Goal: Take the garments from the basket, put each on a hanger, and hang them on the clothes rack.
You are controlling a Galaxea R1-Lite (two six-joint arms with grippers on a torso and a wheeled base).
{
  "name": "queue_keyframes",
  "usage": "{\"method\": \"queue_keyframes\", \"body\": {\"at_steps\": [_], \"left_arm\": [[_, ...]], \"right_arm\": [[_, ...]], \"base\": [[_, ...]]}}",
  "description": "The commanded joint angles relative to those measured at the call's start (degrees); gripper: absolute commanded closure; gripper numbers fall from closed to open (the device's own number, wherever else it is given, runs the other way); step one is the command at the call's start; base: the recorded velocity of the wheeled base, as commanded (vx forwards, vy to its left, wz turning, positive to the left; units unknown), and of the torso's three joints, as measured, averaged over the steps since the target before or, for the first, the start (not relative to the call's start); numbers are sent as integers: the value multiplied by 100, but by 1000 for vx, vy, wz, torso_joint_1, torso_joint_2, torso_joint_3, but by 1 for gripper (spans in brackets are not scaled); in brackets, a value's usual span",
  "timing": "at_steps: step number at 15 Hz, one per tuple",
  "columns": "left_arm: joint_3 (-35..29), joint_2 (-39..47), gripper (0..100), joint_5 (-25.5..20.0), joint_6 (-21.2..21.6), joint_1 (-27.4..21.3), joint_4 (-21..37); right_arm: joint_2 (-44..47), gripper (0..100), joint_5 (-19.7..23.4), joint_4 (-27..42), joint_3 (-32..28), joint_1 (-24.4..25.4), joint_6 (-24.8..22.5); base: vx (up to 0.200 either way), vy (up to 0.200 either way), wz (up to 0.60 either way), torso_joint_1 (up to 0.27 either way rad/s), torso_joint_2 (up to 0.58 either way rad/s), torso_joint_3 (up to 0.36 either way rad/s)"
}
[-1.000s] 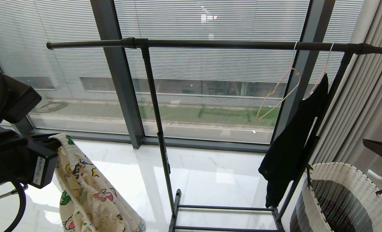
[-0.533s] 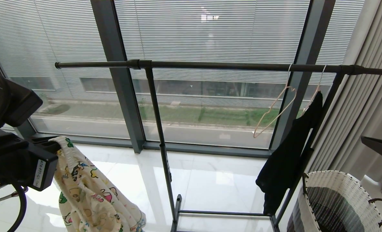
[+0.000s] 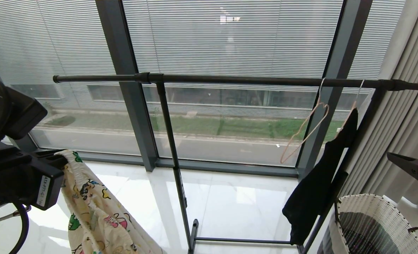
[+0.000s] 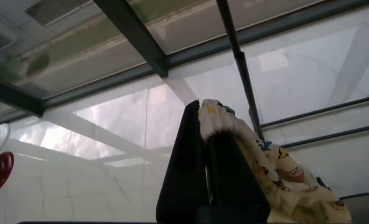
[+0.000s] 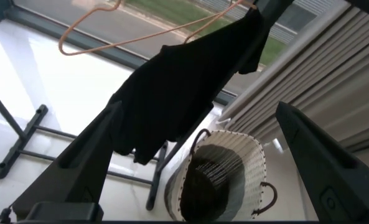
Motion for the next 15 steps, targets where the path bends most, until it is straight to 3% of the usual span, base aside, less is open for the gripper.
{"method": "queue_keyframes", "body": {"at_steps": [1, 6, 12, 15], "left_arm": [[0, 6, 100, 1, 1, -17, -5], [0, 6, 100, 1, -8, -132, -5], [79, 23, 100, 1, 1, -167, -365], [87, 41, 100, 1, 1, -158, -400]], "right_arm": [[38, 0, 9, -2, 54, 20, 5], [556, 0, 106, -520, 28, 55, 400], [1540, 0, 97, -1294, 1, 1004, 770], [2323, 0, 88, -1733, -183, 1039, 857]], "base": [[200, 0, 0, 32, 2, -12], [200, 0, 0, 3, 1, 0], [0, 0, 0, 0, 0, 0], [0, 0, 0, 0, 0, 0]]}}
